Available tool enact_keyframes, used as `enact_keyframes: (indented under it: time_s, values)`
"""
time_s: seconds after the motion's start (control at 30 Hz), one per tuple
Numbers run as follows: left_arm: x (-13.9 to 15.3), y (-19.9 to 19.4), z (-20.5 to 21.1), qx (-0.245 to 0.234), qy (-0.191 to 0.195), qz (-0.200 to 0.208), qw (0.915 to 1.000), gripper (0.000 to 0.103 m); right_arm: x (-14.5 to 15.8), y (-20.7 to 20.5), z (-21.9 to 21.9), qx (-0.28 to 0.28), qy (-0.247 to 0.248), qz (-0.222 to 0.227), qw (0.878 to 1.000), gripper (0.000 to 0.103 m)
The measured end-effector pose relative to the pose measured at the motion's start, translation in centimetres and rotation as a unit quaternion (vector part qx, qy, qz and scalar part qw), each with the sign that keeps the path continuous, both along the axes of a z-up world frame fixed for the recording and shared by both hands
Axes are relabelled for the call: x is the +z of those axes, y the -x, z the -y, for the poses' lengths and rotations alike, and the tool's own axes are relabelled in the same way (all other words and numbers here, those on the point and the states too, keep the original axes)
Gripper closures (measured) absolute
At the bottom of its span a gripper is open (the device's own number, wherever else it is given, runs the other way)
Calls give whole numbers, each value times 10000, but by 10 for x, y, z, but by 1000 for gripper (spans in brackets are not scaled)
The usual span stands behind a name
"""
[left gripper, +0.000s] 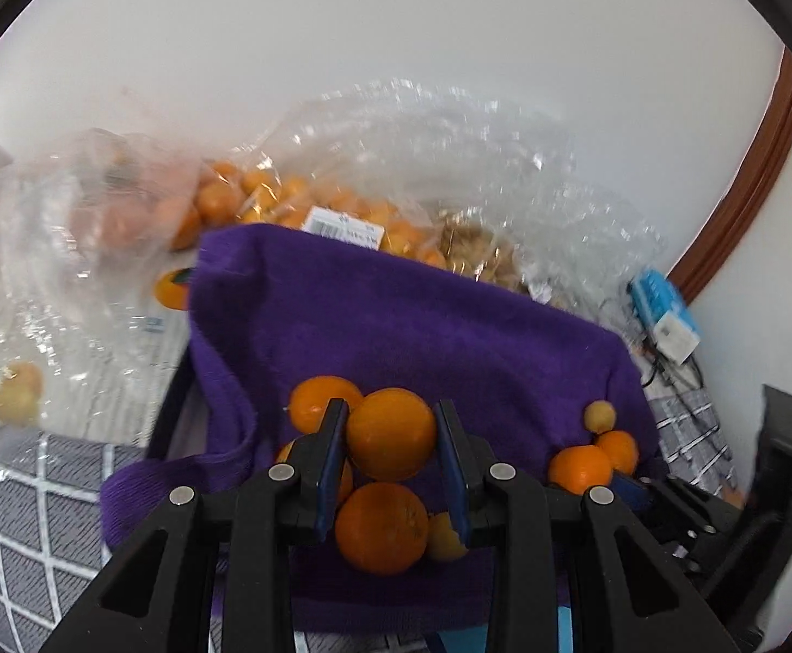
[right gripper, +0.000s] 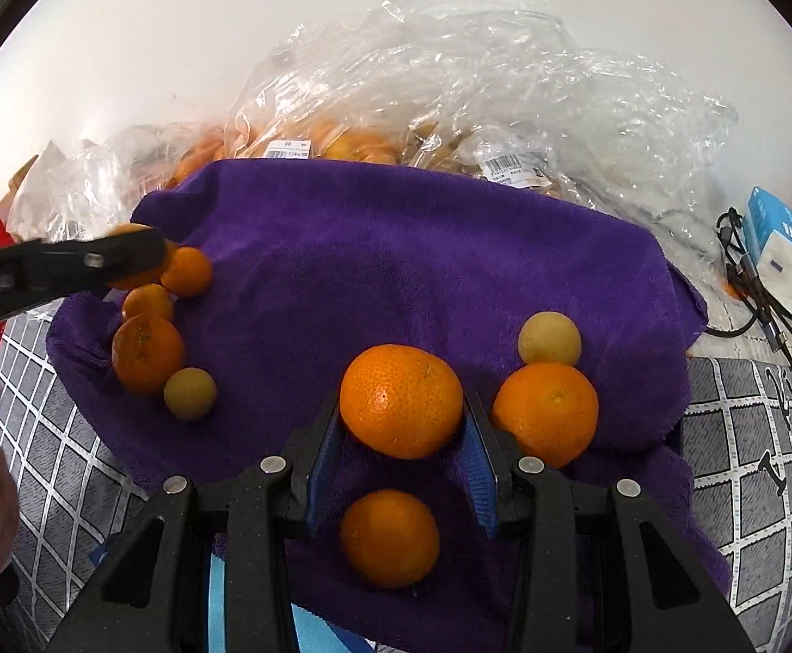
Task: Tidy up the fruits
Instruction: 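Lower both oranges onto the purple towel and open both grippers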
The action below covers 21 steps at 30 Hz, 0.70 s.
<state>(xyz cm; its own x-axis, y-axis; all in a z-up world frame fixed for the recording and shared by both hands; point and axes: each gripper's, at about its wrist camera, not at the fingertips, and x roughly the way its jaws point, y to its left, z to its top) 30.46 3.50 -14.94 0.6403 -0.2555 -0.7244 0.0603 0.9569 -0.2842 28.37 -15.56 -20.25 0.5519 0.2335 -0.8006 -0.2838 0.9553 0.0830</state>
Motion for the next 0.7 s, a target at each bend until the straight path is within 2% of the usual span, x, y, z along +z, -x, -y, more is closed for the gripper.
enact_keyframes:
  time_s: [0.17,0.33,0.63,0.7]
  values:
    - [-13,-10,10,-158,-177,-238,9994,73,1,2,-1,-18,84,47,10000,58]
    - [-15,-10,15,-179,-402,-206,9988,73,1,4,1,-32,81,70,9999,56]
    - [-13,-8,16,-343,-521,-178,9979,73,1,7,1,-26,97,54,9999,55]
    - [-13,-7,17,-386,-507,-195,9978,69,1,7,1,-20,77,45,10000,55]
